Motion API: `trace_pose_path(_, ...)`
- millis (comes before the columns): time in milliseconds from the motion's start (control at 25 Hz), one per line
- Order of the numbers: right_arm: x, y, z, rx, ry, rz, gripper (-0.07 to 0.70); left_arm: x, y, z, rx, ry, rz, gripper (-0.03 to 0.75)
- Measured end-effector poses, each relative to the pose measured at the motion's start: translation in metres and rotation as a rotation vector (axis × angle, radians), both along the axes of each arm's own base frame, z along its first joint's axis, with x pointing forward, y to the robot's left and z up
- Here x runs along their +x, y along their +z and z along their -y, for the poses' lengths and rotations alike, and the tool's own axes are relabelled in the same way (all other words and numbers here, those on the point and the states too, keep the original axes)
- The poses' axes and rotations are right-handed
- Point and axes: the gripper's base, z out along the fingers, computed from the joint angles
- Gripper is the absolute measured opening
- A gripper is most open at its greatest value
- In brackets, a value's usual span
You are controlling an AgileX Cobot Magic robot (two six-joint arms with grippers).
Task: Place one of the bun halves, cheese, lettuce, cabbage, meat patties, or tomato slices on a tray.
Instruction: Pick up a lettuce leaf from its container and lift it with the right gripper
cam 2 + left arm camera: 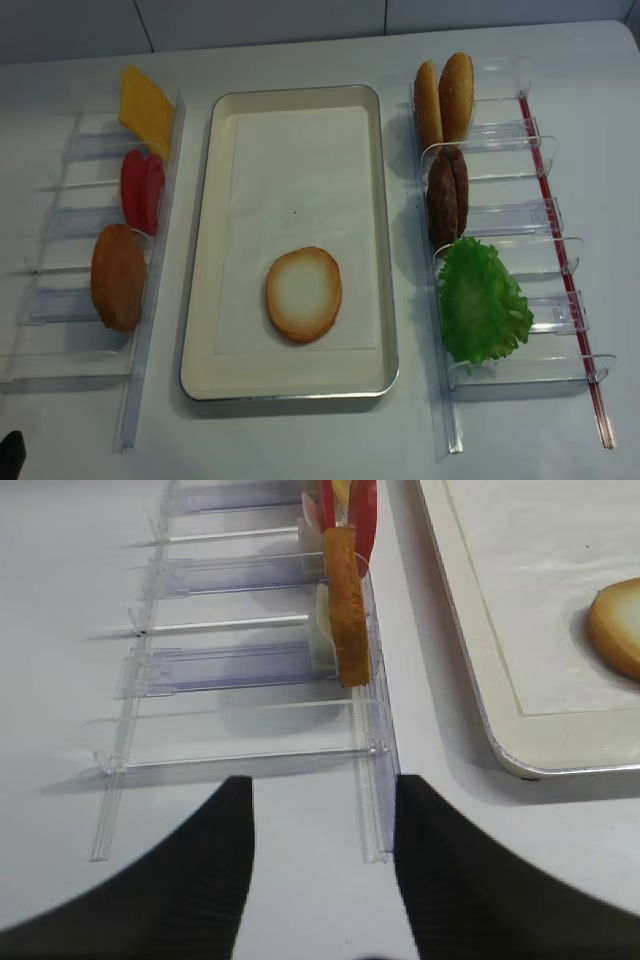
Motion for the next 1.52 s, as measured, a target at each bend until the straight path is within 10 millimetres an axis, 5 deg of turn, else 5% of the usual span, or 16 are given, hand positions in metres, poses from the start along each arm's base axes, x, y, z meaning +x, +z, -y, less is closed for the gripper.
trace_pose_path(440, 0.012, 0.011, -0.013, 0.137, 0.082, -0.077, 0.438, 0.000, 0.000, 0.000, 0.000, 0.000, 0.002, 0.322)
trace_pose_path(720, 0.058, 0.014, -0.032, 0.415, 0.156, -0.370, 0.438, 0.000, 0.000, 0.000, 0.000, 0.000, 0.002, 0.321)
trace_pose_path(1120, 0.121, 0.000, -0.039, 0.507, 0.226, -0.507, 0.438, 0.000, 0.000, 0.000, 0.000, 0.000, 0.002, 0.322)
trace_pose_path(1520, 0.150, -0.018, -0.043, 0.547, 0.269, -0.601, 0.438, 0.000, 0.000, 0.000, 0.000, 0.000, 0.002, 0.322)
